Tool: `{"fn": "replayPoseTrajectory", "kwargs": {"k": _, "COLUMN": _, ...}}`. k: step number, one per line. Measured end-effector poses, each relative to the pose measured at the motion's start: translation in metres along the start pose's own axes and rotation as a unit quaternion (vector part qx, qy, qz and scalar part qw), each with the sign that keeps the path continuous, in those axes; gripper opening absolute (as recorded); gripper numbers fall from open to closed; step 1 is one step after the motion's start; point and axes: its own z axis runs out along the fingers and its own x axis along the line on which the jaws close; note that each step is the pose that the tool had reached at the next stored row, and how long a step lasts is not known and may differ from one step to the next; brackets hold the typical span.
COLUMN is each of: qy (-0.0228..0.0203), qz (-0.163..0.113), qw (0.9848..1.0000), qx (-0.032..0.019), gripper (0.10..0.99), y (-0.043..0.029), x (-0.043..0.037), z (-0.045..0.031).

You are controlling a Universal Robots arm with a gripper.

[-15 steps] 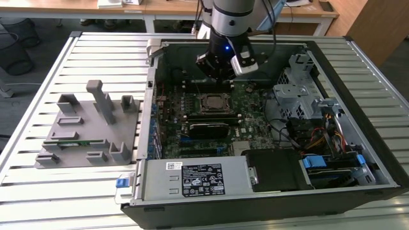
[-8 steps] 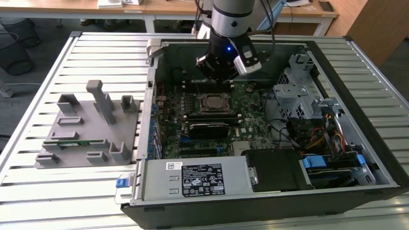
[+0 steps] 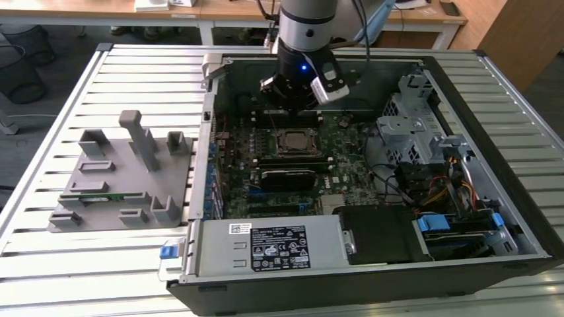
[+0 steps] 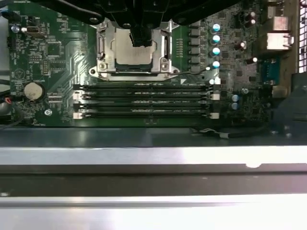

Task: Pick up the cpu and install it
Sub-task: 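Install the first cpu locking lever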

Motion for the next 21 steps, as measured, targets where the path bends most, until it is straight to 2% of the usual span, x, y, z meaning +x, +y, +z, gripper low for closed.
{"fn": "replayPoseTrajectory", "kwargs": {"k": 5, "qy": -0.0038, "qz": 0.0, "qw": 1.0, "qx": -0.0001, "gripper": 0.114, "y": -0.0002, "x": 0.0165, "z": 0.0004}}
{"fn": "replayPoseTrajectory", "kwargs": {"k": 10, "qy": -0.0066, "qz": -0.001, "qw": 1.0, "qx": -0.0001, "gripper": 0.114, "y": -0.0004, "x": 0.0296, "z": 0.0008}}
{"fn": "replayPoseTrajectory", "kwargs": {"k": 14, "qy": -0.0092, "qz": -0.001, "qw": 1.0, "qx": -0.0002, "gripper": 0.114, "y": -0.0006, "x": 0.0387, "z": 0.0009}}
{"fn": "replayPoseTrajectory", "kwargs": {"k": 21, "qy": -0.0112, "qz": -0.001, "qw": 0.9999, "qx": -0.0003, "gripper": 0.114, "y": -0.0007, "x": 0.0519, "z": 0.0012}}
